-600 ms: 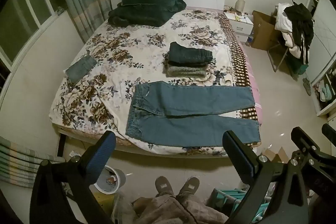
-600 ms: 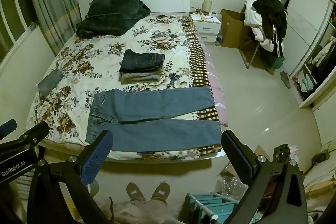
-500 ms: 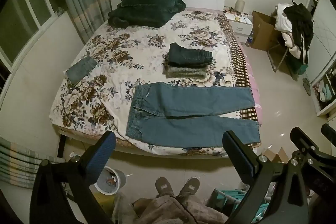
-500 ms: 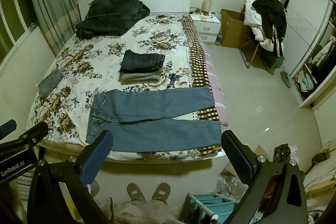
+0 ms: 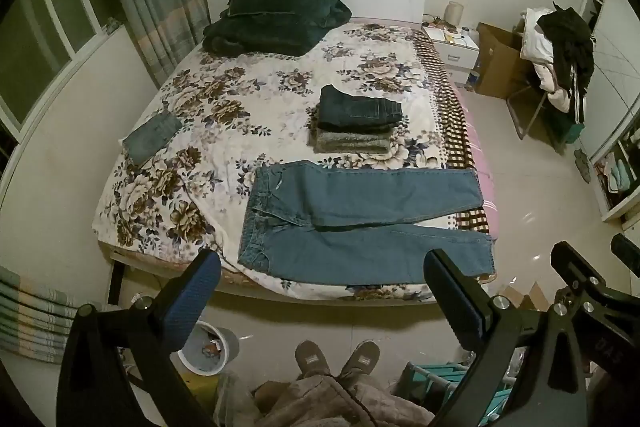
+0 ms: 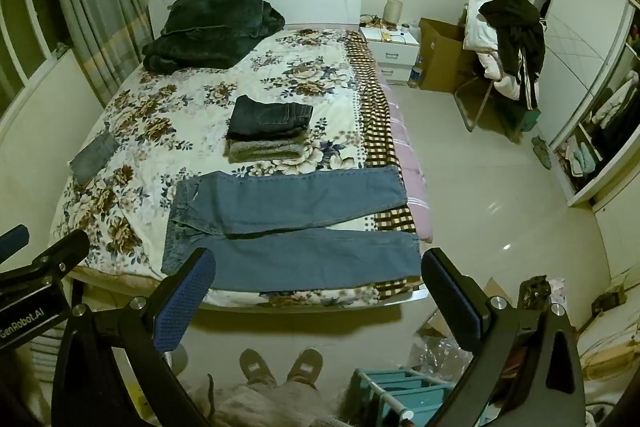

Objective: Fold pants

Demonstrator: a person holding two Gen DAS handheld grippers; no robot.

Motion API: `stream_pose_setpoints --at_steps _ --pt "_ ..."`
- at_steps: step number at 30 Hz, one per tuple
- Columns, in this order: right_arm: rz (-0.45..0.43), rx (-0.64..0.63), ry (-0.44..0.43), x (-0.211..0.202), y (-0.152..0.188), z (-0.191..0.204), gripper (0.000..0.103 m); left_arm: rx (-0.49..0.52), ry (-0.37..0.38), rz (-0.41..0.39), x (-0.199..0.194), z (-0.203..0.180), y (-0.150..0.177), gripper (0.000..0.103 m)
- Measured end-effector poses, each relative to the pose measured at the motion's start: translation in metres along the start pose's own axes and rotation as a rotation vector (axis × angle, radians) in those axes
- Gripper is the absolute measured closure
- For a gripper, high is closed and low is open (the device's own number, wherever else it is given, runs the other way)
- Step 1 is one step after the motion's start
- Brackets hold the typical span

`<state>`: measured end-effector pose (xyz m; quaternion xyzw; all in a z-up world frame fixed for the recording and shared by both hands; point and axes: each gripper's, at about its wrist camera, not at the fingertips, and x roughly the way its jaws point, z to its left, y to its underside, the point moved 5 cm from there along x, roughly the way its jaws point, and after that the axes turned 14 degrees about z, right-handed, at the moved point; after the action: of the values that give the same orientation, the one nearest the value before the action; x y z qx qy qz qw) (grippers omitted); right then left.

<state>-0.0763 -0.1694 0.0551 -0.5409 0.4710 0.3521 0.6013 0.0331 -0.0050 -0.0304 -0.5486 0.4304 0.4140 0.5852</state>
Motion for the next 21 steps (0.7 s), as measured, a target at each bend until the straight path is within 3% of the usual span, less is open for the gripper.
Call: stream_pose_setpoints --at_steps 21 --pt "0.002 0.0 0.002 -0.003 0.0 0.004 0.0 0.005 0.007 0.004 0.002 -0.014 -0.004 0.0"
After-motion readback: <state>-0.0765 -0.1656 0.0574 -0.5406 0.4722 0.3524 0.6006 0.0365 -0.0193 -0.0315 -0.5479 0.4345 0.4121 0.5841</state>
